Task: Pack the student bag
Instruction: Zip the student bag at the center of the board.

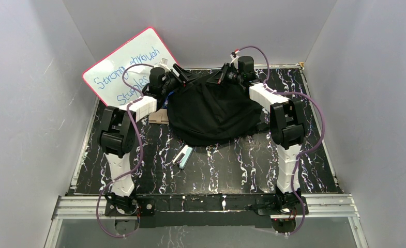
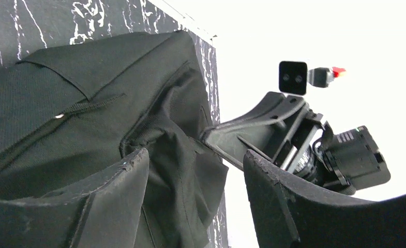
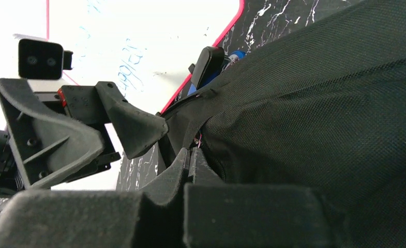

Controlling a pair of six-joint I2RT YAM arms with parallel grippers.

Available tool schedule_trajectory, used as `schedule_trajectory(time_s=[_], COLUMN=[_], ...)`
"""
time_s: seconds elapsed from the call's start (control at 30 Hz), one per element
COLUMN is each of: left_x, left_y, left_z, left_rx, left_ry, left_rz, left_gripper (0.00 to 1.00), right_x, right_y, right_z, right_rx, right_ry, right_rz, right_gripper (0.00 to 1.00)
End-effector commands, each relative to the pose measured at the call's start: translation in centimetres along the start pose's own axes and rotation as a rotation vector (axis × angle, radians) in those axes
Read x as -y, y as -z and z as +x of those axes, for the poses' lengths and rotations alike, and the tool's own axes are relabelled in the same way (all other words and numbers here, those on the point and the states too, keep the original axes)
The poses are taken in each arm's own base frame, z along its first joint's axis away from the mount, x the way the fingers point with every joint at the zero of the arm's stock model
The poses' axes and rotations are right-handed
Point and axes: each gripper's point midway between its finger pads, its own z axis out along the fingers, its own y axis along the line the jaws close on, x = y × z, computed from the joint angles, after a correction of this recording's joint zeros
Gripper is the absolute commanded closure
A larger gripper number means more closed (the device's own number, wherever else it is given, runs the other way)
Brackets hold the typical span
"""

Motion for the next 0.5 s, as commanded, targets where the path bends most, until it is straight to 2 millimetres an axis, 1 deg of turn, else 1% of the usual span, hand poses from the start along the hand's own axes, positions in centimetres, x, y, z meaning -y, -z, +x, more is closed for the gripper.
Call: schedule_trajectory(time_s=[0.0,0.17,0.3,0.47], left_x=[0.2,-0.6,-0.8,-1.5], left_y=[-0.9,-1.2,-2.0,-2.9], left_z=[-0.6,0.0,0.8,1.9], left_rx=[0.018,0.002,-0.033,-0.066], left_ry=[0.011,0.023,0.027,0.032], left_rz=[-0.037,-0.076,-0.088,-0.110], left_gripper=[0.35,0.35,0.35,0.36], right_x=[-4.0,-4.2,-4.5,-5.0], right_y=[2.1,2.1,2.1,2.3], right_z=[-2.6,-2.5,-2.3,-2.4], right_rx=[0.069,0.064,0.051,0.049], right_ry=[0.109,0.136,0.159,0.189], right_rz=[-0.089,-0.112,-0.141,-0.158], right_gripper=[1.00,1.00,1.00,1.00])
